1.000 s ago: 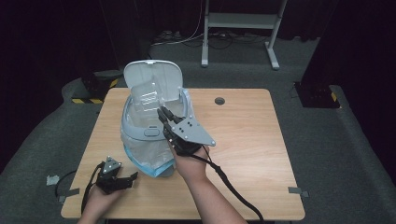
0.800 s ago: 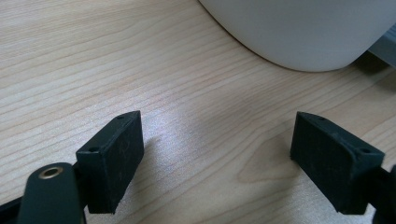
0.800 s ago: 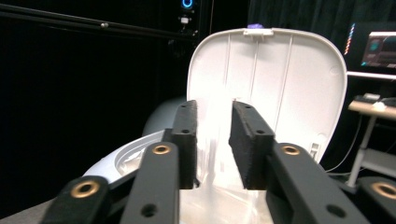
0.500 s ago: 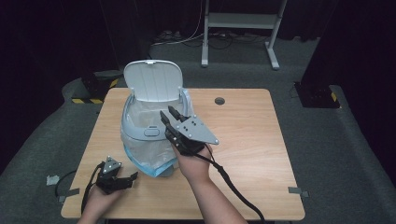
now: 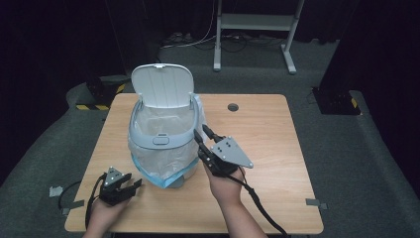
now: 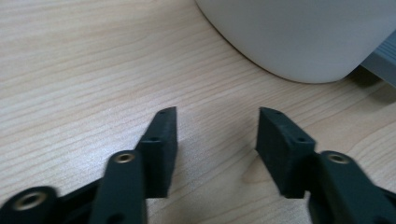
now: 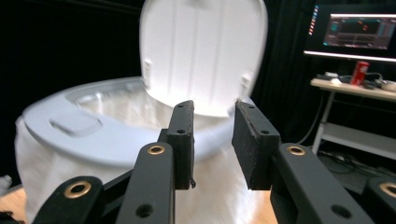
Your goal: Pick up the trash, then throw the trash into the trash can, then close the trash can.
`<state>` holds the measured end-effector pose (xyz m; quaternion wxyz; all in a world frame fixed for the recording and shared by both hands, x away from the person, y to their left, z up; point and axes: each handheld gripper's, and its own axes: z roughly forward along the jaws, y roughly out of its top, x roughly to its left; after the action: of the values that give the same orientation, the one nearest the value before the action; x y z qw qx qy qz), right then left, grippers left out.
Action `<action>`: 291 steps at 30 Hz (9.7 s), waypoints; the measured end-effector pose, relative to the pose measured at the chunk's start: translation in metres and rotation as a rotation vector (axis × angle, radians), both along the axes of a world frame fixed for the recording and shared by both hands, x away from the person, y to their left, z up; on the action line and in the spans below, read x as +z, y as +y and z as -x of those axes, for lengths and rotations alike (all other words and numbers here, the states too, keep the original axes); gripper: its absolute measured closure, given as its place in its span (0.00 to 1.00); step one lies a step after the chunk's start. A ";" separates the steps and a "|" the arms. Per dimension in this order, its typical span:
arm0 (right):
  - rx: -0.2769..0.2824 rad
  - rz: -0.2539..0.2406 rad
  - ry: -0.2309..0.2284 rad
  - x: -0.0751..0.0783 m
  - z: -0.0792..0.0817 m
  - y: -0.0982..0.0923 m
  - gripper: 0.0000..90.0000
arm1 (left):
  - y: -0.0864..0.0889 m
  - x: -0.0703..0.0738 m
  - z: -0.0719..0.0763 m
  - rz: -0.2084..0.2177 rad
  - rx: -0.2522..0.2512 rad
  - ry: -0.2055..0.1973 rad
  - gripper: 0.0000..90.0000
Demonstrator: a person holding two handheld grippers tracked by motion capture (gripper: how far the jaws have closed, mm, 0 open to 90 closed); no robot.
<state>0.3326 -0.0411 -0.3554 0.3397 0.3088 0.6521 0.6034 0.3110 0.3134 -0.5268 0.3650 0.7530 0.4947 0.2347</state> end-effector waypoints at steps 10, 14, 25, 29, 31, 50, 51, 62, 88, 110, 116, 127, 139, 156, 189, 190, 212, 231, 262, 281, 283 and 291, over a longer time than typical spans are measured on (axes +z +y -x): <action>-0.063 0.037 0.060 -0.042 0.004 -0.032 0.82 | 0.004 0.007 0.007 0.035 0.023 -0.087 0.71; -0.065 0.051 0.093 -0.059 0.002 -0.038 0.87 | 0.005 0.019 0.007 0.035 0.039 -0.155 0.79; -0.109 0.085 0.174 -0.087 -0.036 -0.029 0.81 | 0.006 0.080 -0.037 0.050 0.148 -0.292 0.90; -0.119 0.095 0.198 -0.090 -0.050 -0.021 0.81 | 0.005 0.091 -0.054 0.098 0.160 -0.297 0.90; -0.121 0.103 0.207 -0.091 -0.057 -0.016 0.81 | 0.002 0.092 -0.060 0.101 0.157 -0.293 0.91; -0.036 0.143 0.203 -0.083 -0.058 0.010 1.00 | -0.039 0.083 -0.066 0.116 0.058 -0.292 1.00; -0.034 0.134 0.203 -0.084 -0.056 0.006 1.00 | -0.042 0.083 -0.065 0.114 0.053 -0.294 1.00; -0.081 0.139 0.180 -0.088 -0.033 -0.038 1.00 | -0.086 0.084 -0.040 0.116 -0.034 -0.331 1.00; -0.160 0.151 0.198 -0.081 -0.051 -0.074 1.00 | -0.122 0.078 -0.072 0.146 -0.041 -0.336 1.00; -0.129 0.154 0.167 -0.079 -0.019 -0.064 0.83 | -0.088 0.082 -0.017 0.189 0.029 -0.392 0.98; -0.148 0.130 0.108 -0.062 -0.004 -0.078 0.76 | -0.073 0.099 -0.013 0.213 0.056 -0.426 0.89; -0.179 0.068 0.051 -0.023 0.006 -0.093 0.75 | -0.066 0.140 -0.018 0.239 0.086 -0.493 0.83; -0.178 0.059 0.050 0.025 -0.047 -0.078 0.77 | -0.076 0.184 -0.071 0.239 0.073 -0.510 0.78; -0.181 0.078 0.057 0.040 -0.090 -0.052 0.78 | -0.090 0.206 -0.102 0.261 0.068 -0.514 0.72; -0.141 0.106 -0.037 0.023 -0.035 -0.053 0.80 | -0.097 0.190 -0.044 0.250 0.027 -0.575 0.63; -0.139 0.106 -0.039 0.023 -0.034 -0.053 0.80 | -0.097 0.190 -0.043 0.251 0.028 -0.578 0.63; -0.122 0.100 -0.061 0.015 0.001 -0.058 0.80 | -0.100 0.182 -0.012 0.263 0.055 -0.600 0.54; -0.119 0.137 -0.050 0.003 0.011 -0.058 0.79 | -0.106 0.173 0.002 0.244 0.031 -0.584 0.44; -0.061 0.115 -0.068 0.000 0.019 -0.049 0.75 | -0.110 0.167 0.006 0.210 0.033 -0.602 0.45; -0.160 0.069 -0.026 0.008 0.006 -0.076 0.48 | -0.047 0.157 0.002 0.176 0.122 -0.548 0.28; -0.179 0.067 -0.013 0.003 0.005 -0.081 0.47 | -0.037 0.148 0.001 0.158 0.137 -0.528 0.26; -0.247 0.101 0.075 -0.031 -0.009 -0.104 0.43 | -0.006 0.100 -0.003 0.135 0.177 -0.392 0.18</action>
<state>0.3412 -0.1447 -0.3860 0.4020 0.3916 0.6510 0.5111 0.3143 0.3070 -0.4267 0.4816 0.6205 0.4932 0.3740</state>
